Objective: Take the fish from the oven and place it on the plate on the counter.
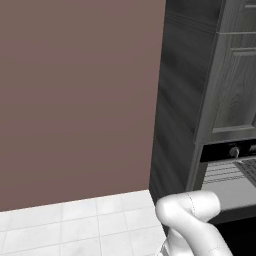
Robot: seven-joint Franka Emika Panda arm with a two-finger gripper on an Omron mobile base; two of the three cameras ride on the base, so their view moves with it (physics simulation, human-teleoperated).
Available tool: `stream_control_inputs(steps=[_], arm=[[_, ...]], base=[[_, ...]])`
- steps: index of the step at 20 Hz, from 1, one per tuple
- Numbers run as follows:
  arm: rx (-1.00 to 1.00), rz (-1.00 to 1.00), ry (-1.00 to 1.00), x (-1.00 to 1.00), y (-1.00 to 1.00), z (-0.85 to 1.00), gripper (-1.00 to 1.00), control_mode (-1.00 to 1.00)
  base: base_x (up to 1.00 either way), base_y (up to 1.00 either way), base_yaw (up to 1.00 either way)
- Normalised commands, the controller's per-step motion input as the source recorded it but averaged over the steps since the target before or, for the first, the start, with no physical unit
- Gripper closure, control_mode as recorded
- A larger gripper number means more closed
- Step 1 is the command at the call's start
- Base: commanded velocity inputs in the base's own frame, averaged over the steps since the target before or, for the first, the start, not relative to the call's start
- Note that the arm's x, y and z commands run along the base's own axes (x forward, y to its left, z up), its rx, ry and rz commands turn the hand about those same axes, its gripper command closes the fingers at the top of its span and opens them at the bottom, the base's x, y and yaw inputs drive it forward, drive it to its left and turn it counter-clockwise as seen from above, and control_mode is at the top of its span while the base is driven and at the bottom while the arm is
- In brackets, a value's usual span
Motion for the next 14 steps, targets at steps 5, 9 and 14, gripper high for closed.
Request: stream_control_inputs(steps=[5,9,14], arm=[[-0.07,0.06,0.0,0.0,0.24,0.98,1.0,-1.0],[-0.05,0.09,0.0,-0.01,0.21,0.92,1.0,-1.0],[-0.04,0.1,0.0,-0.03,0.17,0.86,1.0,-1.0]], base=[[0.0,0.0,0.0],[0.0,0.0,0.0],[0.0,0.0,0.0]])
